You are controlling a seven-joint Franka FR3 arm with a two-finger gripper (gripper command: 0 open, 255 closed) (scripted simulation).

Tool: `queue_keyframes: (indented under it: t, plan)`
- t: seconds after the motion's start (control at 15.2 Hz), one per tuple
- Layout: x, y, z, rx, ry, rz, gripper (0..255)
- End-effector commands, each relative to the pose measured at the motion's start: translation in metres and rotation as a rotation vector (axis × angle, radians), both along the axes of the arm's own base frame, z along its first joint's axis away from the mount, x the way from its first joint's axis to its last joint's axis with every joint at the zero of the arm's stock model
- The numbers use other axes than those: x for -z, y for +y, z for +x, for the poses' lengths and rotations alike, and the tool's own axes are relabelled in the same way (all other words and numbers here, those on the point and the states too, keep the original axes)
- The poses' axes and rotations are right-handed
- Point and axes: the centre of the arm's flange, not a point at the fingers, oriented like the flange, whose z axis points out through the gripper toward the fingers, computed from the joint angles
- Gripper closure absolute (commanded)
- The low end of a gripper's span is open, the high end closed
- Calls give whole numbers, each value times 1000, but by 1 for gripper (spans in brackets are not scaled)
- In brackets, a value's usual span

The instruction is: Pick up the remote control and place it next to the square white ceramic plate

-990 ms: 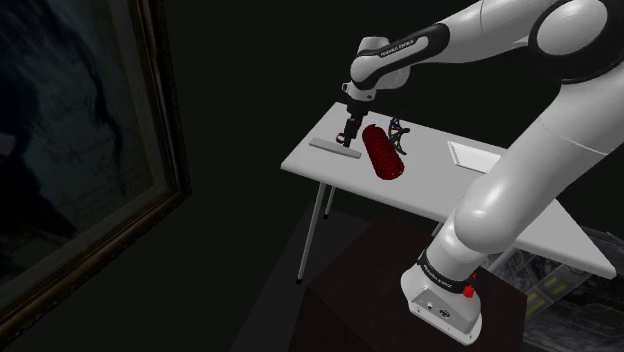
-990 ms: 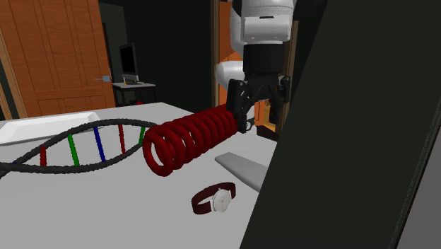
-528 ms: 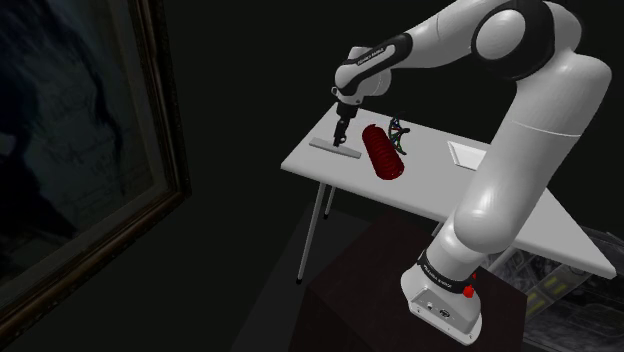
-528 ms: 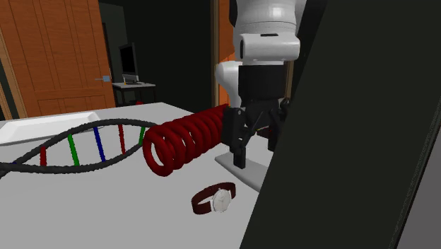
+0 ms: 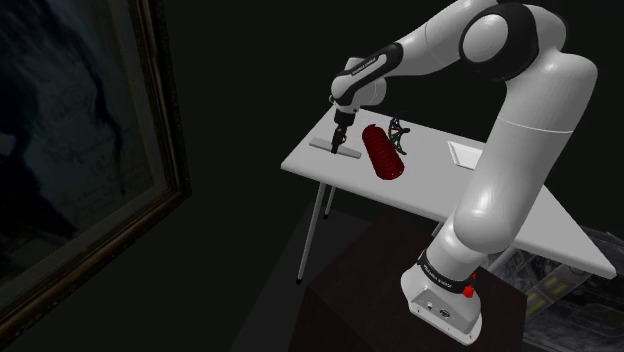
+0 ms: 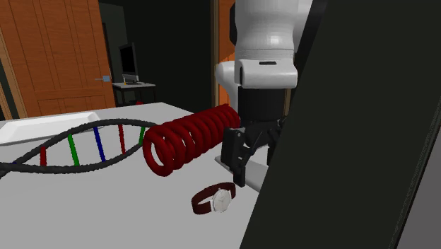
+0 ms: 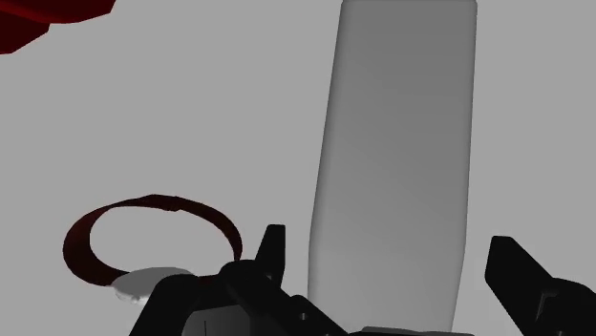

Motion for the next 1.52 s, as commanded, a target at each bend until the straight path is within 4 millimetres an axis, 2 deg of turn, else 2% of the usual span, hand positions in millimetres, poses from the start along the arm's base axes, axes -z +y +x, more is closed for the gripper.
queue_keyframes:
  t: [0.0, 0.26, 0.33, 0.92, 1.45]
  plan:
    - [1, 0, 0, 0, 0, 0, 0]
    - [1, 0, 0, 0, 0, 0, 0]
    - [1, 0, 0, 0, 0, 0, 255]
    - [1, 0, 0, 0, 0, 0, 255]
    - [-41, 0, 0, 0, 0, 0, 255]
